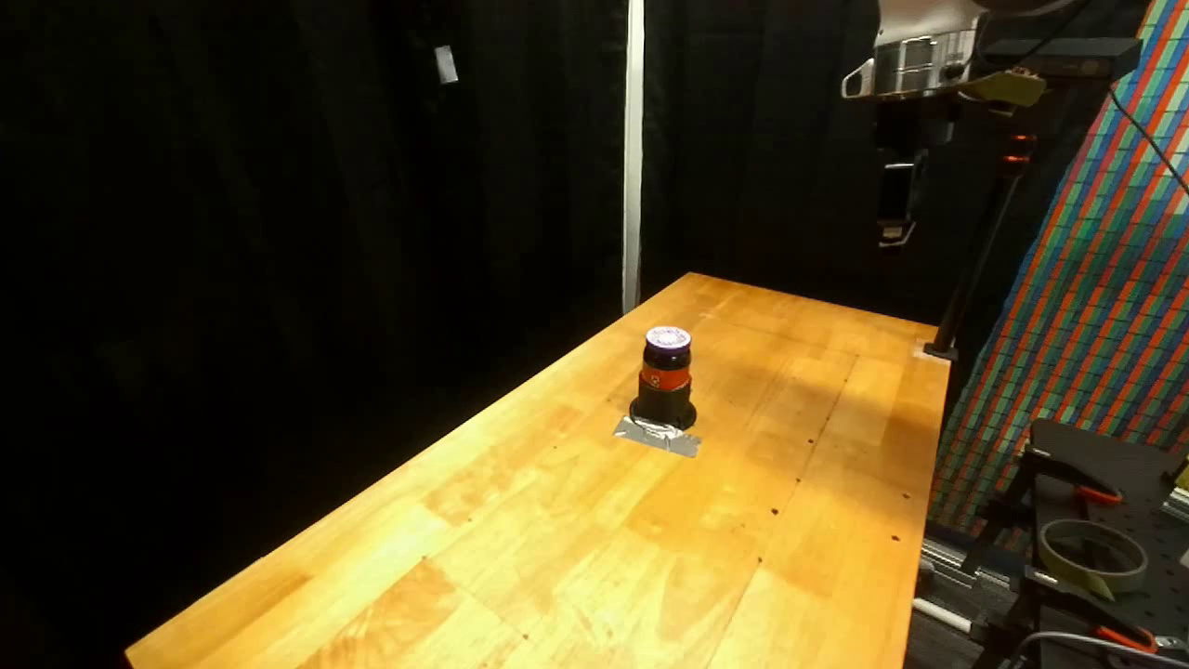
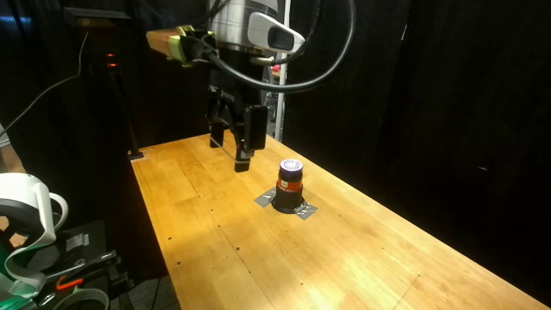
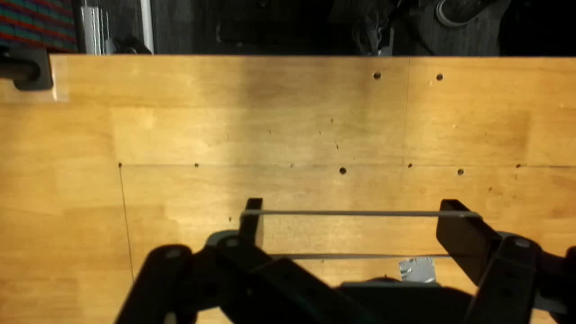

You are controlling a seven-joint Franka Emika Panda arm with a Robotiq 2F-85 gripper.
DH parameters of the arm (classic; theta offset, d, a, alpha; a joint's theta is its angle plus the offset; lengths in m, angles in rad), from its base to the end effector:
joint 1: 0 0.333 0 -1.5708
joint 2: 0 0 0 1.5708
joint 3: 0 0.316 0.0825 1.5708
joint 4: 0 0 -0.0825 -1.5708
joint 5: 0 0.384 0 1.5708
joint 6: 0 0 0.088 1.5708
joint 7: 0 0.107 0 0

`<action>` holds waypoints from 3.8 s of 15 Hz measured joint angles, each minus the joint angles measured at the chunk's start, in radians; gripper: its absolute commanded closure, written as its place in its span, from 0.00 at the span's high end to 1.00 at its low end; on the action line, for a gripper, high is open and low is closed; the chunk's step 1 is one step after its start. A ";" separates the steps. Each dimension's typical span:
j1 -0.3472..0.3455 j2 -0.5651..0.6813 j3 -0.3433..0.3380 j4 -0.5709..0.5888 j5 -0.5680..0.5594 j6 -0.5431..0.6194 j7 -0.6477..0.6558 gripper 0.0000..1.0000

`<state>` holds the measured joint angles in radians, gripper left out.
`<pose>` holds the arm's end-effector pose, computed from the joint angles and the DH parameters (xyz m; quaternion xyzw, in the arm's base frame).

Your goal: Put the rubber band around the brown cup

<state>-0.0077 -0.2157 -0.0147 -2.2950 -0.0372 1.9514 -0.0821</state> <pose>0.4620 -0.0130 0.4271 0.9971 0.0380 -0.0646 0.0119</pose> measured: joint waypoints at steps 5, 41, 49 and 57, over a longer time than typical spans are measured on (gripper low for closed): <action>0.032 0.194 0.044 0.103 0.000 0.232 0.002 1.00; 0.032 0.826 0.126 0.590 0.104 0.454 -0.050 1.00; 0.019 0.724 0.129 0.468 0.127 0.429 -0.065 1.00; -0.027 0.668 0.145 0.344 0.225 0.428 -0.155 1.00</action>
<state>-0.0346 0.4527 0.1306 -1.9507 0.1873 2.3794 -0.2369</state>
